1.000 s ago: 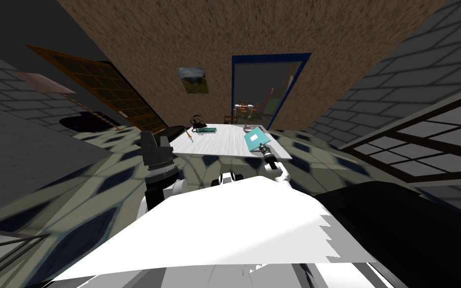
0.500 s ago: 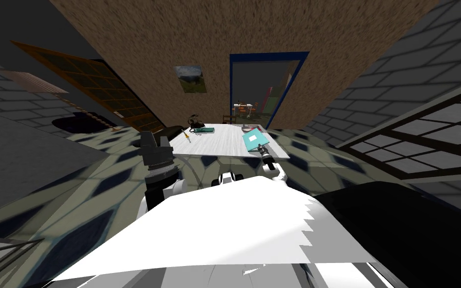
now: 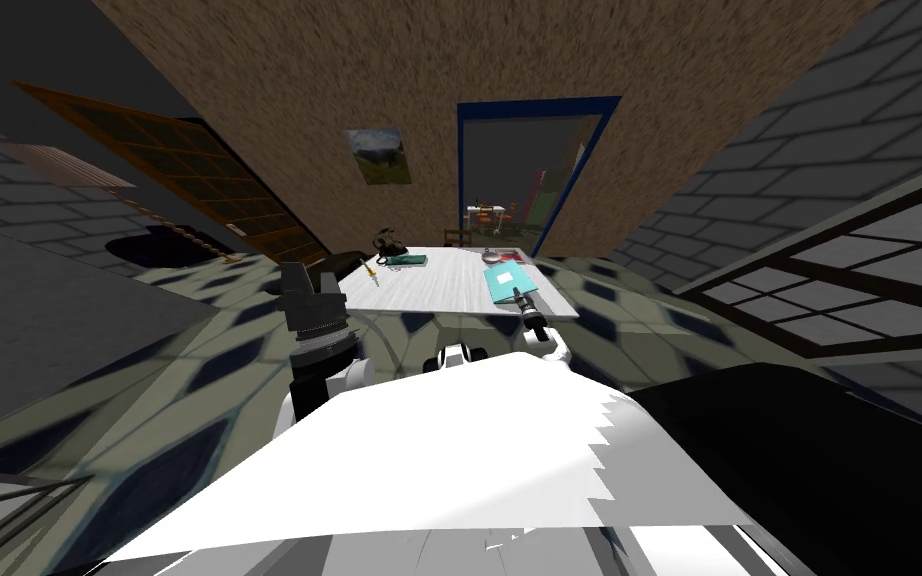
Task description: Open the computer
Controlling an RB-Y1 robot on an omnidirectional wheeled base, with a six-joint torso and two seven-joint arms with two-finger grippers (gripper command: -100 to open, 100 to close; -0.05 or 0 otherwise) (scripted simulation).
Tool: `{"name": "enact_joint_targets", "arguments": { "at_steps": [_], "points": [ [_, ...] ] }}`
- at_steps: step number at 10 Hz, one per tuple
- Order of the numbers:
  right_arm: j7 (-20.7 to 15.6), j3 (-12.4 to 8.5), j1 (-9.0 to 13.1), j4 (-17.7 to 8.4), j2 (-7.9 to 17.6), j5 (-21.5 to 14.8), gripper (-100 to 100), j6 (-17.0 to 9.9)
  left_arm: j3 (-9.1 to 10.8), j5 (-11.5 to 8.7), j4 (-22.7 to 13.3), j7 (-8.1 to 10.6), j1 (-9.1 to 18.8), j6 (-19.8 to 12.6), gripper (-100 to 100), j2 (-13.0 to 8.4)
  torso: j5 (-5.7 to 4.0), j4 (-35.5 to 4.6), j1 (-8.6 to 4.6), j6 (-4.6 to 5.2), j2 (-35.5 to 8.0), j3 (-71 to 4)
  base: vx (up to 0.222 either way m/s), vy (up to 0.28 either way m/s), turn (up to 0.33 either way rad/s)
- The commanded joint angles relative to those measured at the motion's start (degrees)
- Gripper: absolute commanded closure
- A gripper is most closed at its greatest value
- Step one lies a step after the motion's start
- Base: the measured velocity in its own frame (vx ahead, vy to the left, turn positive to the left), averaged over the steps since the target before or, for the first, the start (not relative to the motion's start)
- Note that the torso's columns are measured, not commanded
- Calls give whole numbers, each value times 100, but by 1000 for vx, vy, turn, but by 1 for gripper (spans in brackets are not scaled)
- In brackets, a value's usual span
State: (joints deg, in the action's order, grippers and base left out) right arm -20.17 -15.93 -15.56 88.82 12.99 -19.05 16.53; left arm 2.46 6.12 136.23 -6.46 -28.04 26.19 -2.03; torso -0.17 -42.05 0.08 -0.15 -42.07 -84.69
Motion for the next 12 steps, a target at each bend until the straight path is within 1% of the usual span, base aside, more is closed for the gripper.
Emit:
{"name": "enact_joint_targets", "arguments": {
  "at_steps": [1, 7, 8, 9, 12],
  "points": [
    [147, 2, -2, 289, 197, 35, -100, -404, 0, 0, 0, 0, 0, 0, 0, 0, 16, -20, 10, 11, -24, 15, -43, 32, 39],
    [455, 8, -1, 861, 612, 124, -100, -1156, 0, 0, 0, 0, 0, 0, 0, 0, 29, -33, 7, 14, -29, 15, -36, 13, 41],
    [410, 11, 25, 748, 554, 108, -100, -1062, 0, 0, 0, 0, 0, 0, 0, 0, 29, -32, 7, 16, -31, 16, -16, 6, 10],
    [420, 13, 24, 754, 557, 109, 0, -1091, 0, 0, 0, 0, 0, 0, 0, 0, 26, -30, 1, 18, -25, 13, 0, 0, 0],
    [422, 22, 11, 736, 548, 110, 0, -1101, 0, 0, 0, 0, 0, 0, 0, 0, 24, -29, 0, 15, -26, 14, 0, 0, 0]
  ]
}}
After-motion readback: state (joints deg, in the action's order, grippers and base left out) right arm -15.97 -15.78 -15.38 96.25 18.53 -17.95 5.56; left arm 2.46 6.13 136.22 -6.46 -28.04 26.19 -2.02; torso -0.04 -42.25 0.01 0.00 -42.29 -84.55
